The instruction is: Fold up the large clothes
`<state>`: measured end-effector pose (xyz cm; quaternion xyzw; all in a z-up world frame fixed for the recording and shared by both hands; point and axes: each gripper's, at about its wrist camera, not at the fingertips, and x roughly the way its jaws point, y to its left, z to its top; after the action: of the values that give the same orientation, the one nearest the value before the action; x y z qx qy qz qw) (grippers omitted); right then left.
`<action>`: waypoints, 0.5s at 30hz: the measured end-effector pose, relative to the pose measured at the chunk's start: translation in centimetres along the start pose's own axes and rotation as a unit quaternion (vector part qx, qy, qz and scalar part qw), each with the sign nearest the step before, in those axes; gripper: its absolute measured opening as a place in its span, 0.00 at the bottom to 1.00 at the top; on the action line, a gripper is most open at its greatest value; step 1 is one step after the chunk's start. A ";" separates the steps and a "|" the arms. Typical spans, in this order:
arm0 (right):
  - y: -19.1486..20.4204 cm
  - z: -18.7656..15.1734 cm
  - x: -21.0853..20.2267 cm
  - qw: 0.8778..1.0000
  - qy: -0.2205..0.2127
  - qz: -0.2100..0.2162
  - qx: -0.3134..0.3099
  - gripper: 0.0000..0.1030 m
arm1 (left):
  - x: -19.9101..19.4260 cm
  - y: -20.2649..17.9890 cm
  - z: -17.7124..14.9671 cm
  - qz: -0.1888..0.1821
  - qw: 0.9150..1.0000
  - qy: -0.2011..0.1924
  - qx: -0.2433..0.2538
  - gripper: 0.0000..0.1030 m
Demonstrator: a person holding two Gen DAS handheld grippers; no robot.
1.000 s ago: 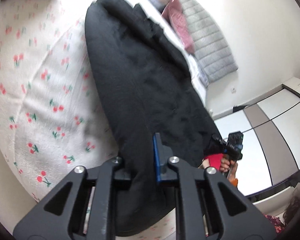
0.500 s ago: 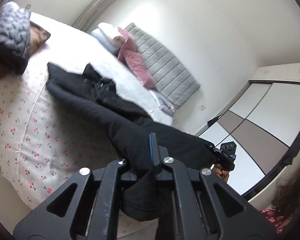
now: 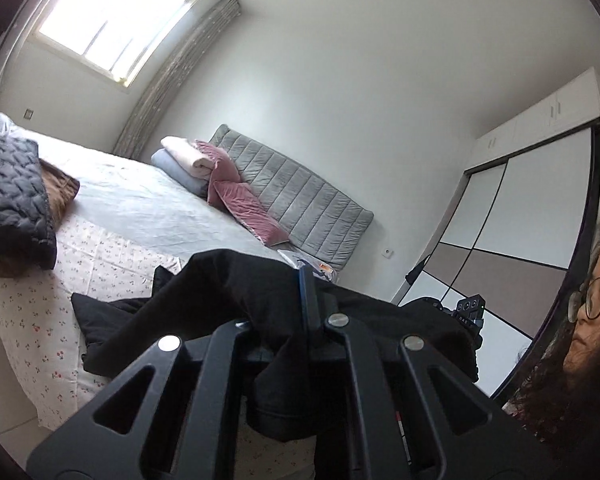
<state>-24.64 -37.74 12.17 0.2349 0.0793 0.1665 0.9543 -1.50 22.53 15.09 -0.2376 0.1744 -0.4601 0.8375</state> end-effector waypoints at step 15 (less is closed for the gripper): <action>-17.5 -2.0 16.3 0.981 0.101 -0.117 0.116 0.11 | 16.5 16.5 2.8 0.150 0.980 0.109 -0.078 0.08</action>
<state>-5.03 -45.72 0.88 0.3149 0.2208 0.0658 0.9208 19.84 16.75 6.94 -0.2220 0.3333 -0.3375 0.8519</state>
